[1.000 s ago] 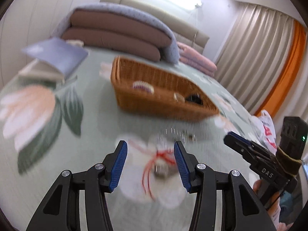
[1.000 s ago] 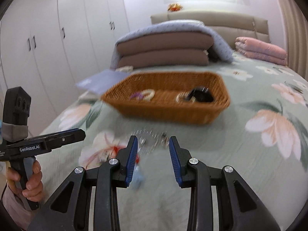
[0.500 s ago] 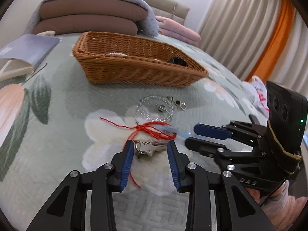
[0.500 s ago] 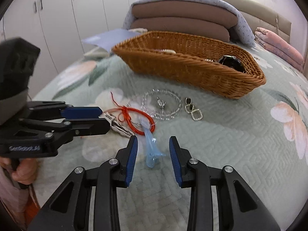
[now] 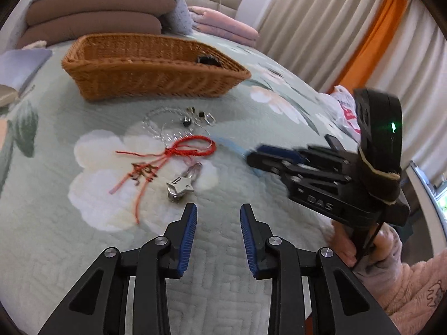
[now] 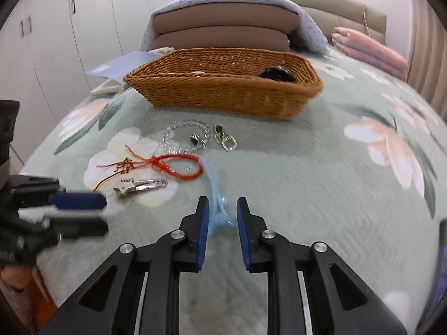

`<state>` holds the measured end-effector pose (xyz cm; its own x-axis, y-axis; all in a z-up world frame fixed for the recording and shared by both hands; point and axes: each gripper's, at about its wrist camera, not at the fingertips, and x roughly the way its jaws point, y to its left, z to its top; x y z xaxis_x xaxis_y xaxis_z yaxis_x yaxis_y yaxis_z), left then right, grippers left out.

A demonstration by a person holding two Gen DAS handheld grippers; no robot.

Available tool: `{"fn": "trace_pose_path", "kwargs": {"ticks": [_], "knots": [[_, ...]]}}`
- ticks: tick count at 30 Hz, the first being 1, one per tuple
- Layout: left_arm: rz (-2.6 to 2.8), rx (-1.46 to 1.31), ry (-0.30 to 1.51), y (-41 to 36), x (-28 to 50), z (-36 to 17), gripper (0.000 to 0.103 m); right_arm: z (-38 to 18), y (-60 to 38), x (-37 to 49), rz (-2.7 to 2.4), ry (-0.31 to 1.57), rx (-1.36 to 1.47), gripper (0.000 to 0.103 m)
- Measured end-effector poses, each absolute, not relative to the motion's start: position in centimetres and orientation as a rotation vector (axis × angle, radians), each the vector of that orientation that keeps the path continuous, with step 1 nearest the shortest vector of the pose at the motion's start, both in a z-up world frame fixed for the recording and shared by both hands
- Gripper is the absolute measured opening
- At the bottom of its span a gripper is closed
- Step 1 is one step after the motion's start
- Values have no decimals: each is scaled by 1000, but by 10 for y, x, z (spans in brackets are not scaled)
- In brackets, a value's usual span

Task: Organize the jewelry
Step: 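Grasp the silver keys with the left gripper while the right grasps the blue clip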

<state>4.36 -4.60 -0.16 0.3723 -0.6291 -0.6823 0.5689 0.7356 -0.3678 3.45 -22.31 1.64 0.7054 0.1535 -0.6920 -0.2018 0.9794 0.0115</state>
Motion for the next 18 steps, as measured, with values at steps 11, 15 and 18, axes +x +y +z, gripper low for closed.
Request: {"fn": "trace_pose_path", "kwargs": {"ticks": [11,15,18], "knots": [[-657,-35,878,-53,71,0,33,11,-231,28,245,771,-17,25],[-648,-30,899,-56,78,-8,33,11,-227,28,243,768,-32,29],[-680,-24,915,-56,73,-8,33,9,-219,28,214,764,-70,29]]}}
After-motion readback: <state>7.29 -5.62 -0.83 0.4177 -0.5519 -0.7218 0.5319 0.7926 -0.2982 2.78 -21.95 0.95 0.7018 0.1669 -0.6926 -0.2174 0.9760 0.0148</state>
